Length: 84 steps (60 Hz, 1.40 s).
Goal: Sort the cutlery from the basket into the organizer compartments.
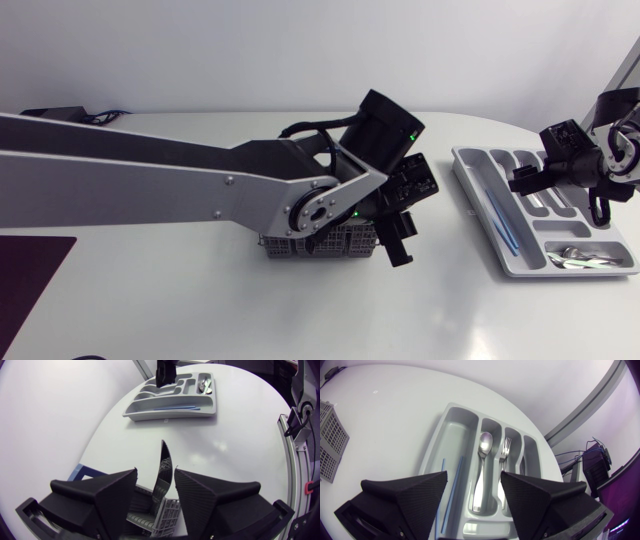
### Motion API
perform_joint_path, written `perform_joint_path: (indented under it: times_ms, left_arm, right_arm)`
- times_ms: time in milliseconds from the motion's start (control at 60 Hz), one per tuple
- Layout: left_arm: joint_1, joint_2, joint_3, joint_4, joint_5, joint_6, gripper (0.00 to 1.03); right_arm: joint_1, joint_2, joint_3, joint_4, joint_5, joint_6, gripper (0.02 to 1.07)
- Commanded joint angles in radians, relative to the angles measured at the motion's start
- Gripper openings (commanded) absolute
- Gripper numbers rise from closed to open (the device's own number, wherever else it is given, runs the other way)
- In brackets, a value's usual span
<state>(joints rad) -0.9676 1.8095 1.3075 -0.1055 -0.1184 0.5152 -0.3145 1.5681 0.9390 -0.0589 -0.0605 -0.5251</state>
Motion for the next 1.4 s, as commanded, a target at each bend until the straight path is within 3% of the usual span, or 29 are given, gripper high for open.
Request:
perform_joint_path:
  times_ms: [0, 167, 283, 783, 933, 1383]
  left_arm:
    - [-0.006, 0.016, -0.037, 0.01, -0.01, -0.03, 0.42]
    - [-0.002, 0.014, -0.044, 0.017, -0.01, -0.034, 0.28]
    - [0.0, -0.006, -0.053, 0.017, -0.018, -0.03, 0.25]
    - [0.006, -0.036, -0.088, 0.047, -0.05, -0.046, 0.25]
    - [-0.016, -0.035, -0.105, 0.098, -0.113, -0.043, 0.25]
    - [0.003, -0.049, -0.097, 0.107, -0.15, -0.069, 0.23]
  right_arm:
    - [0.023, -0.04, -0.034, 0.008, -0.009, -0.013, 0.79]
    - [0.04, -0.062, -0.049, 0.008, -0.009, -0.015, 0.79]
    - [0.045, -0.071, -0.054, 0.008, -0.009, -0.018, 0.79]
    - [0.068, -0.091, -0.068, 0.007, -0.002, -0.019, 0.79]
    - [0.068, -0.091, -0.069, 0.008, -0.002, -0.021, 0.79]
    - [0.072, -0.092, -0.077, 0.01, -0.002, -0.023, 0.79]
